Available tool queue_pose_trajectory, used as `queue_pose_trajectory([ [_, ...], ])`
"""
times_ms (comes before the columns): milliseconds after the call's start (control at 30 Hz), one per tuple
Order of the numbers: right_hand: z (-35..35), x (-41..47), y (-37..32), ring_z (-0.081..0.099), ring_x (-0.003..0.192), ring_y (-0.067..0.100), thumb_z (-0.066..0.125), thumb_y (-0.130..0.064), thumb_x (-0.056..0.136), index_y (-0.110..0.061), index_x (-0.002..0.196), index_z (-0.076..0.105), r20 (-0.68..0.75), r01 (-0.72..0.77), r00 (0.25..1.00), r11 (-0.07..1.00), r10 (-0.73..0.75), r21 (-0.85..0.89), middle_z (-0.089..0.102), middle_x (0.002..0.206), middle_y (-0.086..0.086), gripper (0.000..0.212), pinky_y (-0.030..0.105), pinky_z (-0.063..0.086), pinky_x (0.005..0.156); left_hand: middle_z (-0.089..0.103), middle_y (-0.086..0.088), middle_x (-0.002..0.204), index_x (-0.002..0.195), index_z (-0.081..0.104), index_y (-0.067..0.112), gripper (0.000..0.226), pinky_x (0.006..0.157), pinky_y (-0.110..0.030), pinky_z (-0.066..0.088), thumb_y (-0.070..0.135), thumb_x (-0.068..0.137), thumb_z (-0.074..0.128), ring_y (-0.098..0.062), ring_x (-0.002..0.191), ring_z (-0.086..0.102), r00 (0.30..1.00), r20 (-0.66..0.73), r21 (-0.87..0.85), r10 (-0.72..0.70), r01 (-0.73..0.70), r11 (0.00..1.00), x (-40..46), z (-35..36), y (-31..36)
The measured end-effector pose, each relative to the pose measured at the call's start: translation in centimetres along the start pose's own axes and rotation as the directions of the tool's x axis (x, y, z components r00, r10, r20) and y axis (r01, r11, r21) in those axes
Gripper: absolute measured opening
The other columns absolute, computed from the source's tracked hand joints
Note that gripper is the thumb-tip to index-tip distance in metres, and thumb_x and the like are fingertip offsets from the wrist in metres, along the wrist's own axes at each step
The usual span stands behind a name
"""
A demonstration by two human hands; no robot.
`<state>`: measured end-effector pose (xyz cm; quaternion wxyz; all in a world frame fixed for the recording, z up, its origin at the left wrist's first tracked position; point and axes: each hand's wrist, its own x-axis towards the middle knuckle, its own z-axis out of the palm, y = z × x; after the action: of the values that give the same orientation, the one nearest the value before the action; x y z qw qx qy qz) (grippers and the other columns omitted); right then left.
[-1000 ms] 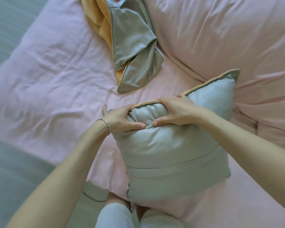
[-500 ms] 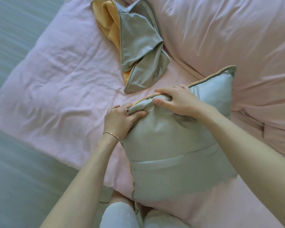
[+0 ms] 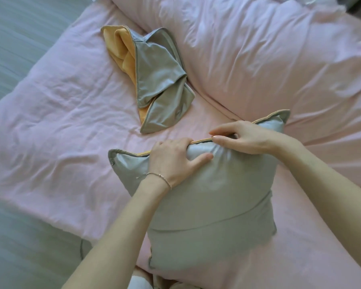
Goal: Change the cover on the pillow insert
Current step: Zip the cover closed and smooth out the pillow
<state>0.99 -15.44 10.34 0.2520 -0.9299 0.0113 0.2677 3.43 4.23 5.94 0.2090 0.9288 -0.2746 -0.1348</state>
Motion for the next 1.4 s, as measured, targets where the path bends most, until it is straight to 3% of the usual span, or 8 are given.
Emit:
queue_pose_trajectory([
  [133, 0.0, -1.2, 3.6, 0.045, 0.121, 0.015, 0.019, -0.063, 0.086, -0.032, 0.118, 0.059, -0.241, -0.103, 0.970, 0.942, 0.024, -0.319, 0.059, 0.124, -0.006, 0.060, 0.033, 0.022, 0.103, 0.068, 0.004, 0.074, 0.082, 0.068, 0.022, 0.058, 0.070, -0.029, 0.034, 0.072, 0.067, 0.042, -0.023, 0.073, 0.062, 0.963, -0.260, -0.083, 0.077, -0.102, 0.991, -1.4, 0.8, -1.0],
  [233, 1.8, -1.4, 4.1, 0.056, 0.101, 0.019, 0.010, -0.062, 0.088, -0.026, 0.094, 0.065, -0.388, -0.159, 0.921, 0.878, -0.032, -0.451, 0.068, 0.101, -0.001, 0.066, 0.032, 0.027, 0.087, 0.067, 0.005, 0.093, 0.094, 0.063, 0.024, 0.067, 0.076, -0.030, 0.033, 0.076, 0.062, 0.035, -0.020, 0.090, 0.059, 0.991, -0.114, -0.059, 0.065, -0.072, 0.996, -1.3, -0.2, -0.1],
  [567, 5.5, -1.9, 4.3, 0.048, 0.034, 0.027, 0.033, -0.027, 0.090, -0.011, 0.036, 0.048, -0.843, -0.338, 0.538, 0.914, -0.008, -0.224, 0.052, 0.037, 0.007, 0.059, 0.025, 0.037, 0.055, 0.065, 0.001, 0.101, 0.101, 0.055, 0.022, 0.059, 0.079, -0.035, 0.035, 0.072, 0.081, 0.033, -0.021, 0.099, 0.058, 0.994, 0.047, 0.166, 0.101, -0.107, 0.980, 0.7, 3.7, 6.0],
  [767, 4.5, 0.1, 3.6, 0.061, 0.078, 0.033, 0.019, -0.048, 0.089, -0.010, 0.060, 0.065, -0.718, -0.383, 0.657, 0.922, 0.231, -0.054, 0.068, 0.071, 0.013, 0.067, 0.032, 0.019, 0.073, 0.049, -0.004, 0.039, 0.050, 0.045, 0.016, 0.051, 0.043, -0.023, 0.035, 0.050, 0.088, 0.039, -0.024, 0.036, 0.049, 0.900, -0.368, 0.181, 0.235, -0.179, 0.967, 1.0, 6.2, 3.7],
  [900, 3.4, -0.6, 4.9, 0.051, 0.114, 0.019, 0.045, -0.048, 0.085, -0.013, 0.109, 0.065, -0.887, -0.066, 0.418, 0.980, 0.196, 0.186, 0.063, 0.114, 0.002, 0.047, 0.022, 0.026, 0.101, 0.050, -0.009, 0.038, 0.046, 0.046, 0.012, 0.067, 0.038, -0.021, 0.027, 0.051, 0.096, 0.025, -0.028, 0.034, 0.049, 0.874, -0.456, 0.047, 0.168, -0.164, 0.985, 2.1, 5.8, 1.8],
  [1033, 6.2, -2.6, 5.8, 0.046, 0.112, -0.007, 0.062, -0.065, 0.067, -0.016, 0.141, 0.033, -0.373, 0.035, 0.797, 0.581, 0.474, 0.813, 0.047, 0.124, -0.018, 0.094, 0.001, 0.035, 0.087, 0.058, -0.015, 0.053, 0.056, 0.053, 0.009, 0.066, 0.048, -0.026, 0.026, 0.064, 0.084, 0.028, -0.034, 0.052, 0.057, 0.964, -0.265, -0.143, 0.018, -0.058, 0.988, 1.0, 4.9, 0.5],
  [1167, 7.3, -2.9, 6.4, 0.060, 0.104, 0.001, 0.071, -0.076, 0.043, -0.031, 0.122, 0.047, -0.221, 0.027, 0.917, 0.503, 0.332, 0.864, 0.062, 0.115, -0.012, 0.094, 0.018, 0.048, 0.086, 0.065, 0.005, 0.114, 0.116, 0.056, 0.036, 0.072, 0.079, -0.033, 0.042, 0.076, 0.063, 0.025, -0.020, 0.111, 0.056, 0.992, 0.075, -0.142, -0.099, 0.109, 0.984, 1.2, 2.8, -1.2],
  [1400, 8.5, 0.5, 0.2, 0.064, 0.085, 0.009, 0.073, -0.035, 0.076, -0.023, 0.088, 0.062, -0.486, 0.094, 0.731, 0.635, 0.478, 0.767, 0.068, 0.087, -0.008, 0.020, 0.027, 0.048, 0.076, 0.044, 0.022, 0.125, 0.137, 0.036, 0.035, 0.089, 0.101, -0.022, 0.031, 0.078, 0.059, 0.034, 0.001, 0.122, 0.040, 0.977, 0.208, -0.511, 0.050, 0.065, 0.857, 4.7, -1.1, -0.1],
])
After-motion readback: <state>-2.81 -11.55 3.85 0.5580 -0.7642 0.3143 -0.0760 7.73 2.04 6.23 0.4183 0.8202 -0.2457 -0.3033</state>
